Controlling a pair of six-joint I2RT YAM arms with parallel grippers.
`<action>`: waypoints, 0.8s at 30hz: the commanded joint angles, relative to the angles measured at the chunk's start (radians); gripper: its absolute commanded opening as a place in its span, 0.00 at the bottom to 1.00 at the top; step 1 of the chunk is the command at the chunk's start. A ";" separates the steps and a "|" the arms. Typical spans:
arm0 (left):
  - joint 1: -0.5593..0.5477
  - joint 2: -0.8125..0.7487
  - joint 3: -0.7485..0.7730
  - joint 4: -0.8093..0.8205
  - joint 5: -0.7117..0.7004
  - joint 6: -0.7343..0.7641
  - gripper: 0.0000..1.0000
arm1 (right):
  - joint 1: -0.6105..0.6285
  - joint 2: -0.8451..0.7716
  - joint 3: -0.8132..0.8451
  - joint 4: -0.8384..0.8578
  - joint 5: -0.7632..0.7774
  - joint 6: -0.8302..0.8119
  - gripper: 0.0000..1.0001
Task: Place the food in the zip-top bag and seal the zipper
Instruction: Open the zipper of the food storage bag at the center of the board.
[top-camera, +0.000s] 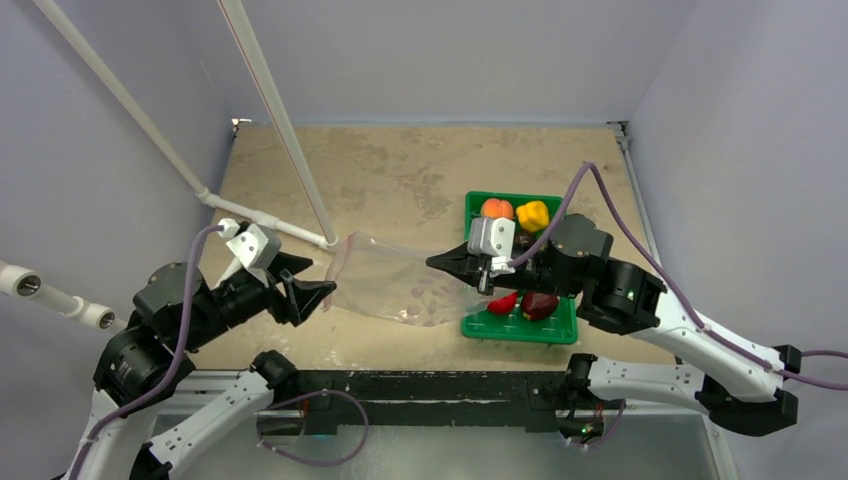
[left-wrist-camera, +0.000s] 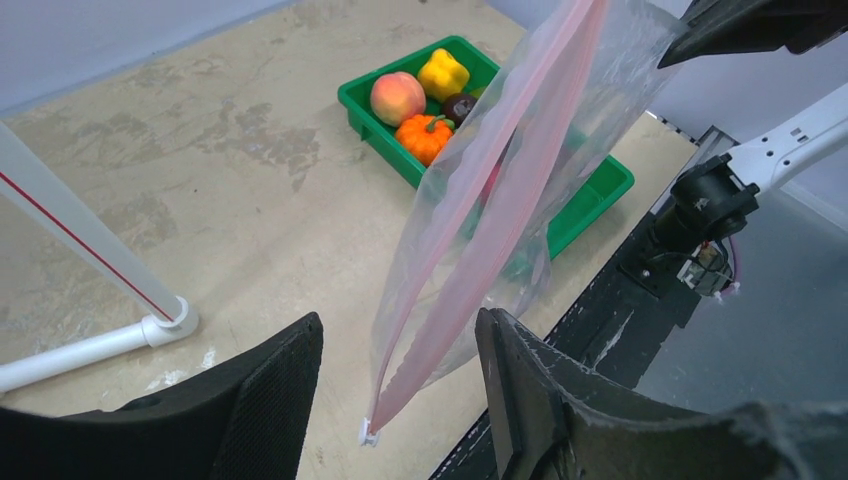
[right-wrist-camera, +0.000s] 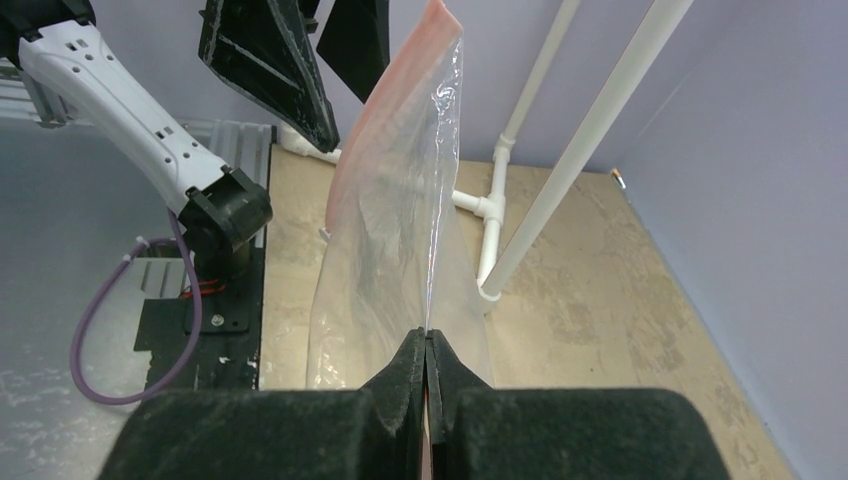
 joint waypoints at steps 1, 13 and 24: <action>0.000 -0.005 0.061 -0.015 -0.033 0.012 0.58 | 0.003 -0.025 0.007 0.017 -0.006 -0.015 0.00; 0.000 0.007 0.015 0.036 -0.036 -0.007 0.57 | 0.003 -0.032 0.000 0.033 -0.031 -0.016 0.00; 0.001 0.022 -0.060 0.073 0.006 -0.001 0.53 | 0.003 -0.031 -0.007 0.064 -0.067 -0.018 0.00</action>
